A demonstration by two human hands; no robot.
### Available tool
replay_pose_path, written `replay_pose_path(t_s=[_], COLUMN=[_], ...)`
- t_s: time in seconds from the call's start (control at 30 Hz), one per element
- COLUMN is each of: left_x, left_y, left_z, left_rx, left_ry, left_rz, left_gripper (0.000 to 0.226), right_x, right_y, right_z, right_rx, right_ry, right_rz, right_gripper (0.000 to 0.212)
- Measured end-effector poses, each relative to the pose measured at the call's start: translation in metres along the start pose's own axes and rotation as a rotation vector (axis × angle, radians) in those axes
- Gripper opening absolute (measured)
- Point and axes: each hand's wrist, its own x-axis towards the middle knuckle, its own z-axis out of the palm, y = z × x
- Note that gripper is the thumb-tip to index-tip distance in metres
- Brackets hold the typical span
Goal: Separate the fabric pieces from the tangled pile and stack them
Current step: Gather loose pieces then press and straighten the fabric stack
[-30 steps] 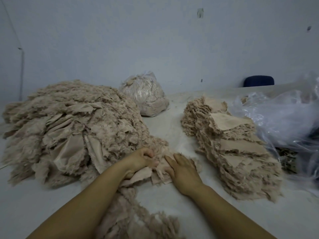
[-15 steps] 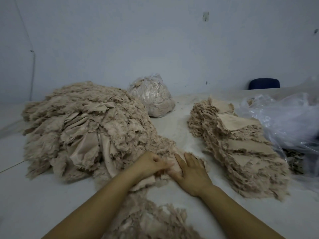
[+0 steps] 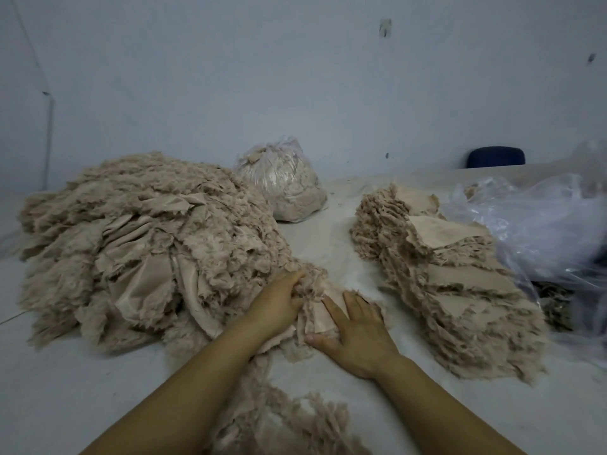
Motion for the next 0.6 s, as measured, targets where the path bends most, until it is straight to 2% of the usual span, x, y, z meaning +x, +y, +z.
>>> replay_pose_path(t_s=[0.07, 0.13, 0.23, 0.3, 0.37, 0.43, 0.5, 0.6], left_x=[0.005, 0.008, 0.011, 0.018, 0.021, 0.015, 0.0, -0.021], left_y=[0.0, -0.008, -0.018, -0.02, -0.021, -0.016, -0.008, 0.009], left_z=[0.004, 0.0, -0.014, -0.021, -0.024, -0.023, -0.023, -0.024], left_rx=[0.033, 0.003, -0.323, -0.548, -0.596, -0.649, -0.681, -0.67], left_ry=[0.053, 0.232, 0.368, 0.475, 0.55, 0.497, 0.331, 0.17], left_rz=[0.003, -0.08, -0.208, -0.364, -0.431, -0.382, -0.293, -0.152], left_gripper=[0.022, 0.023, 0.035, 0.029, 0.023, 0.021, 0.019, 0.023], right_x=[0.0, 0.002, 0.003, 0.005, 0.006, 0.005, 0.001, -0.01], right_y=[0.0, 0.001, 0.002, 0.003, 0.004, 0.004, 0.001, -0.009], right_z=[0.0, 0.0, 0.001, 0.003, 0.004, 0.005, 0.001, -0.009], right_rx=[0.006, 0.007, 0.01, -0.002, -0.002, 0.009, 0.041, 0.167], right_ry=[-0.007, -0.013, -0.016, -0.008, 0.002, 0.018, 0.07, 0.311], right_rz=[-0.002, -0.002, 0.003, 0.007, 0.005, 0.005, -0.007, -0.116], right_gripper=[0.086, 0.086, 0.088, 0.089, 0.089, 0.09, 0.091, 0.095])
